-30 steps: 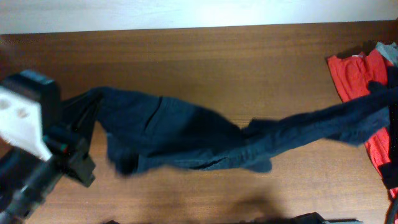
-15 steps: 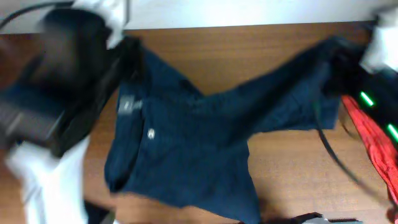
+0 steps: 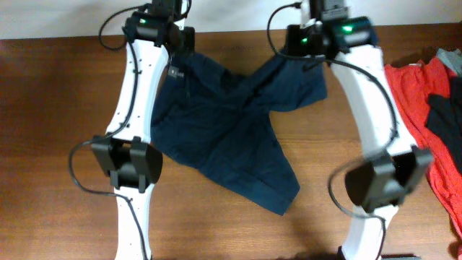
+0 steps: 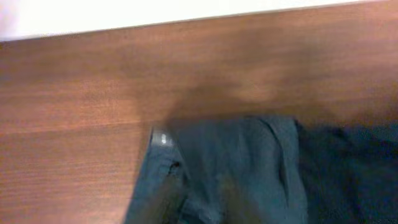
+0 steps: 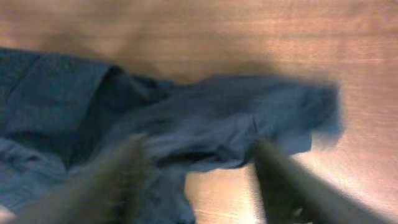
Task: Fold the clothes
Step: 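Release the pants and raise both grippers away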
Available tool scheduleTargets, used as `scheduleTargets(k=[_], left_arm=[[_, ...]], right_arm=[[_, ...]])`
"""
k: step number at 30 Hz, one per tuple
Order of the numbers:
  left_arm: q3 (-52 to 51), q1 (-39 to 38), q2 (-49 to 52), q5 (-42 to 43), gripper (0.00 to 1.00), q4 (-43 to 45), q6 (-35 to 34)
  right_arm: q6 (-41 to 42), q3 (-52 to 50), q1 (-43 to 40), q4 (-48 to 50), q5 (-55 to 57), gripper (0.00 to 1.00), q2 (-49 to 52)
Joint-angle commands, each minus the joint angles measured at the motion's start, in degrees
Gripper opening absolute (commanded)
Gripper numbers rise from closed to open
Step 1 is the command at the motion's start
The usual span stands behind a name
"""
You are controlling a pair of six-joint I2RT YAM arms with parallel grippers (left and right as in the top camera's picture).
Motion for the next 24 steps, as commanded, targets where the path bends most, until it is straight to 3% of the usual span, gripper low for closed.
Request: scheduleTargets(k=[1,3,4,11,20,24], left_arm=[[0.4,2.4,0.3,-2.5,0.56,0.8,0.7],[1.0,4.2,-0.1,-4.1,0.72,0.5,1.4],[1.6,5.2,-0.4,-4.1,0.75,0.2,2.0],[4.8,11.0,-4.4,0.0,0.76,-7.8,2.0],[4.8,11.5,-11.6,-0.5,0.75,-15.8,3.7],[4.8,11.5,-18.2,-1.1,0.74,-23.5,3.7]], right_arm=[[0.2,0.2,-2.3,1.1,2.3,0.76,1.2],[0.2,0.3,-3.8,0.5,2.8,0.80,0.7],[0.2,0.3,-4.9,-0.1,2.8,0.82,0.0],[0.2,0.3,-9.1,-9.5,0.5,0.82,-5.6],[0.1,0.3,-9.0,-17.5,-4.9,0.82,-7.4],[-2.2,0.3,-9.0,-22.0,-6.4,0.80,-9.9]])
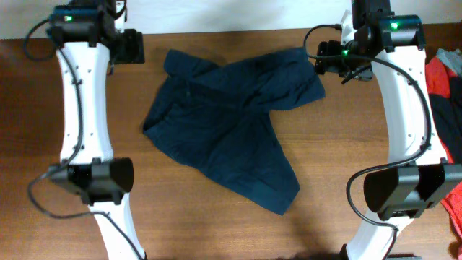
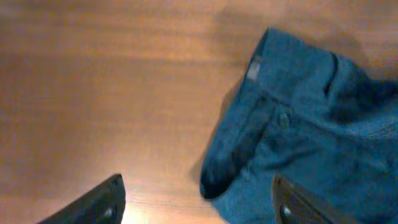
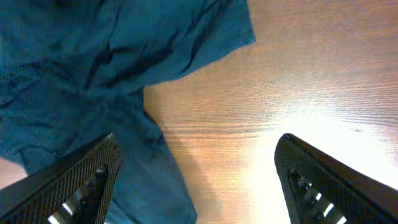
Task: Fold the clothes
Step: 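Release the pants and raise both grippers away, then move both grippers down toward the pants' side edges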
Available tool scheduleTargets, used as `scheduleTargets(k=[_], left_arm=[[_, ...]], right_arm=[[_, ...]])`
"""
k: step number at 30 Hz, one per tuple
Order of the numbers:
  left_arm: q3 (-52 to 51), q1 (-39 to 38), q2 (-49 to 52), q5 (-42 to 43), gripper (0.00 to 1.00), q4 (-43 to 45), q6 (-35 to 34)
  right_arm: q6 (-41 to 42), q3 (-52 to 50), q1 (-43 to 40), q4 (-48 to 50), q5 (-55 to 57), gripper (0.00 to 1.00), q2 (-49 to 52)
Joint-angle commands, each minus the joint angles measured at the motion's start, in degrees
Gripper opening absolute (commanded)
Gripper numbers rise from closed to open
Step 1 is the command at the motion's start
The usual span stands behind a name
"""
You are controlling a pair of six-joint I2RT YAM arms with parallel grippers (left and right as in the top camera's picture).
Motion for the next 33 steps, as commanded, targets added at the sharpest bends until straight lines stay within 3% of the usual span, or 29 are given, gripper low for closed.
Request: scheduleTargets(k=[1,4,12,20,23,26,33], left_arm=[[1.5,0.2,-8.5,-0.1,0.73,-4.9,0.9],[1.5,0.3,-13.9,-0.1,0.72,-9.3,0.8],[-2.0,2.5,-28.0,0.1,0.70,-9.4,-0.7],[-26.8,4.4,-37.2,0.2,0.68,-8.8,-3.7],[-39.6,4.4,-37.1,1.4,0.68,-2.6,-3.6],[-53.5,4.4,-36.6,5.0,0.68,10.6,-2.9],[-72.9,4.3,-32.1,9.8,0.67,30.2,-0.3]], right_arm=[[-1.9,0.8,0.3,-1.9,-2.4,0.80,-4.7],[-2.9,0.8,0.9,-2.8,-2.1,0.80,-11.2],[-2.2,0.8,4.2,-7.3,-0.6,0.84,-27.1],[1.1,-2.7,4.8,-19.2,-0.6,0.85,-28.3],[1.1,-11.7,4.8,-16.1,-0.7,0.87,-28.0],[0.6,-24.5,4.8,-10.4,-1.7,0.88,-27.4],[-0.2,-51.0,4.7,0.9,-19.9,0.89,-25.6]])
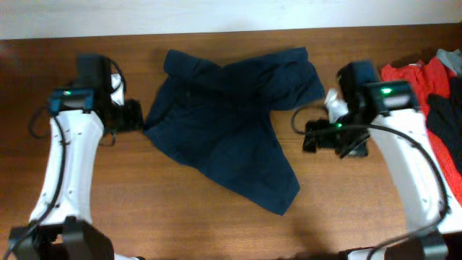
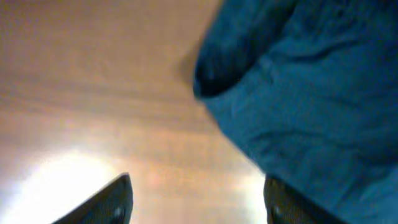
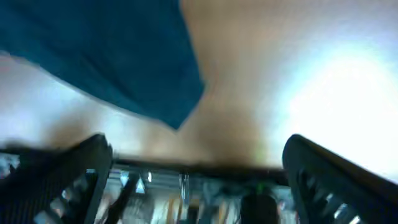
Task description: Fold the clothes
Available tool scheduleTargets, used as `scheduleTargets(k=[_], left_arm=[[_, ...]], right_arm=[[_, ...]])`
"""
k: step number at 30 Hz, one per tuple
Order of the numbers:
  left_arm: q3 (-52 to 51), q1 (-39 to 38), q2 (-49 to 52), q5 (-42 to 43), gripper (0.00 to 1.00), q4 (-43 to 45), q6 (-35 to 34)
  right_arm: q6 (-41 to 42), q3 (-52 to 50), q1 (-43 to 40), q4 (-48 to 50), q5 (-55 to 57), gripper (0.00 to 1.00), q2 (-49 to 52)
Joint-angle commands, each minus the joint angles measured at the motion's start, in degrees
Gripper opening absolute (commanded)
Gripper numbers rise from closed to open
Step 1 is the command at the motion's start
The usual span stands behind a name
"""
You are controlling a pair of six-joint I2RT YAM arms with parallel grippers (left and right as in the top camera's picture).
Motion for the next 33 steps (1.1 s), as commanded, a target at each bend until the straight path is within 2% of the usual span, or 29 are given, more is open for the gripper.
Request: scheduleTargets(k=[1,5,9,11,14,18,19,22,24,28,33], left_arm=[[-5.4,0.2,2.1,3.8,0.67,6.1,2.4],[-8.3,0.2,5.5,6.5,0.66,11.3,5.5],[-9.0,-0.1,9.6,9.4,0.59,12.1,6.6],[-9.0,-0.1,11.8,10.6,0.57,12.0,6.8],[-9.0,-0.1,13.8,10.7,0.53,12.3,7.0],[-9.0,-0.1,15.5,10.8,0.52,12.3,7.7],[-9.0,-0.1,15.7,10.9,0.52,12.3,7.9],[-9.0,-0.1,16.0,10.9,0.52,12.3,8.1],[-9.0,-0.1,16.0,10.9,0.52,12.3,8.1],[-9.0,-0.1,16.0,10.9,0.52,12.3,8.0],[-9.0,-0.1,16.0,10.9,0.52,12.3,8.0]], right_arm=[[1.5,-11.9,0.2,5.8,-14.1,0.89,-0.6],[7.6,-20.4,0.3,11.2,-18.5,0.90,-0.6],[9.8,-28.4,0.3,15.8,-24.4,0.90,-0.6],[10.2,-32.4,0.3,22.4,-28.5,0.90,-0.6],[16.7,-36.4,0.3,30.5,-29.4,0.90,-0.5],[19.1,-39.3,0.3,37.0,-29.4,0.88,-0.5],[19.1,-39.7,0.3,39.3,-29.3,0.84,-0.5],[19.1,-39.5,0.3,45.1,-25.1,0.38,-0.5],[19.1,-38.9,0.3,46.9,-21.0,0.18,-0.5],[16.3,-33.6,0.3,44.0,-14.7,0.04,-0.7],[6.3,-17.7,0.4,29.9,-5.4,0.04,-2.4]])
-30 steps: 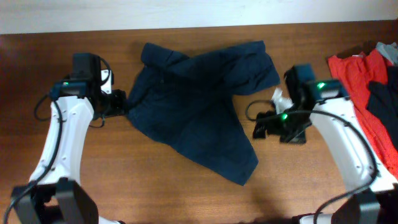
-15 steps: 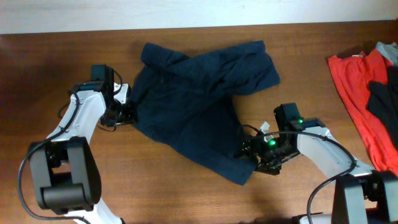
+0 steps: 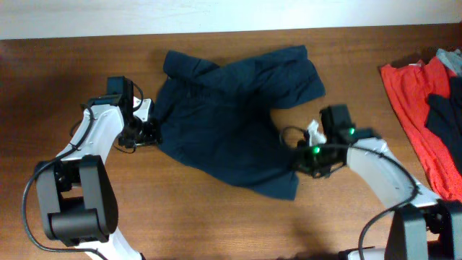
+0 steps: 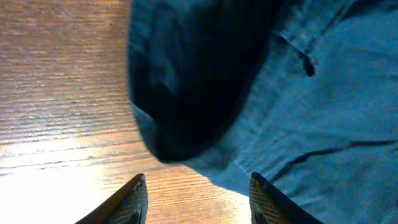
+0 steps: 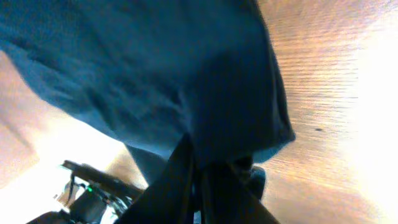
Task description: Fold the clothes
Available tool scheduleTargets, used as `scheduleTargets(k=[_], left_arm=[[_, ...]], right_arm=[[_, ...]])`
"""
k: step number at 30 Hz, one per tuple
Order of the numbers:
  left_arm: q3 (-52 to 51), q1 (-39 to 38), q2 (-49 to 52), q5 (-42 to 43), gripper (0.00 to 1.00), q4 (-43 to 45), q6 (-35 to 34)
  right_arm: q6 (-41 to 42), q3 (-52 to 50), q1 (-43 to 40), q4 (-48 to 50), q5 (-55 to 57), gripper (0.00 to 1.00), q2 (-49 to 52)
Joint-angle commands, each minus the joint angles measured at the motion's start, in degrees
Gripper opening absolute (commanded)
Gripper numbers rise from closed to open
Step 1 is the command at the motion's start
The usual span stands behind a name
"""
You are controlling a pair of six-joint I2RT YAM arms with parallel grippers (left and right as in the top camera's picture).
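Dark blue shorts (image 3: 224, 123) lie spread and rumpled on the wooden table (image 3: 216, 231). My left gripper (image 3: 150, 130) sits low at the shorts' left edge. In the left wrist view it (image 4: 199, 202) is open, with bare wood and the cloth's edge (image 4: 298, 93) between the fingers. My right gripper (image 3: 302, 165) is at the lower right hem. In the right wrist view its fingers (image 5: 199, 186) are pressed together with dark cloth (image 5: 155, 74) draped over them.
A red garment (image 3: 411, 108) with a dark one (image 3: 444, 108) on it lies at the table's right edge. The table's far edge meets a white wall along the top of the overhead view.
The left gripper has shifted in and down against the shorts' left edge, still open. The right gripper was open over bare wood right of the shorts; it is now shut on the lower hem.
Both grippers were at the shorts' far corners near the table's back edge. Then they stood open and clear of the cloth, which lay flat. Later they were nearer, one on each side. Now the left is at the left edge and the right holds the hem.
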Motion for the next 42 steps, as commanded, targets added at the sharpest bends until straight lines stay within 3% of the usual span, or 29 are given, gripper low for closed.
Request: scheduleTargets(k=[1,5,12,13,15,18,22,27,30,36,38,41,42], left_arm=[[-0.3,0.0,0.9,0.9,0.52,0.1,1.1],[-0.3,0.0,0.9,0.8,0.53,0.1,1.1],[-0.3,0.0,0.9,4.1,0.57,-0.3,1.1],[-0.3,0.0,0.9,5.3,0.60,-0.6,1.1],[-0.4,0.0,0.9,8.6,0.64,-0.9,1.1],[-0.6,-0.3,0.9,17.1,0.65,-1.7,1.1],[-0.9,-2.9,0.9,17.7,0.60,-1.6,2.9],[-1.0,-8.6,0.9,14.1,0.49,-1.6,15.0],[-1.5,-11.7,0.9,9.4,0.48,-0.7,15.0],[-4.5,-15.4,0.9,9.1,0.43,2.7,18.5],[-5.6,-16.0,0.9,9.0,0.33,3.2,18.5],[-6.2,-16.2,0.9,8.5,0.00,3.0,18.3],[-5.9,-16.0,0.8,7.8,0.00,2.6,16.7]], right_arm=[[-9.8,14.3,0.5,-8.8,13.0,0.04,-2.7],[-13.8,26.7,0.8,-18.7,29.1,0.04,-3.1],[-13.7,26.4,0.7,-19.4,25.9,0.14,-2.3],[-13.7,26.4,0.7,-19.4,25.9,0.22,-2.1],[-13.7,26.4,0.7,-19.6,25.9,0.59,-1.9],[-13.2,26.4,0.7,-20.5,25.9,0.82,-1.9],[-12.0,26.4,0.7,-21.8,25.9,0.85,-1.9],[-5.9,26.4,0.6,-25.2,25.7,0.87,-1.0],[-4.2,26.4,0.6,-26.7,25.4,0.89,-0.1],[-4.2,23.5,0.6,-26.4,22.2,0.90,1.9],[-4.1,21.6,0.6,-25.8,22.2,0.90,2.3],[-1.9,18.1,0.6,-24.4,22.1,0.90,2.6],[-1.6,16.7,0.5,-23.3,22.0,0.90,2.6]])
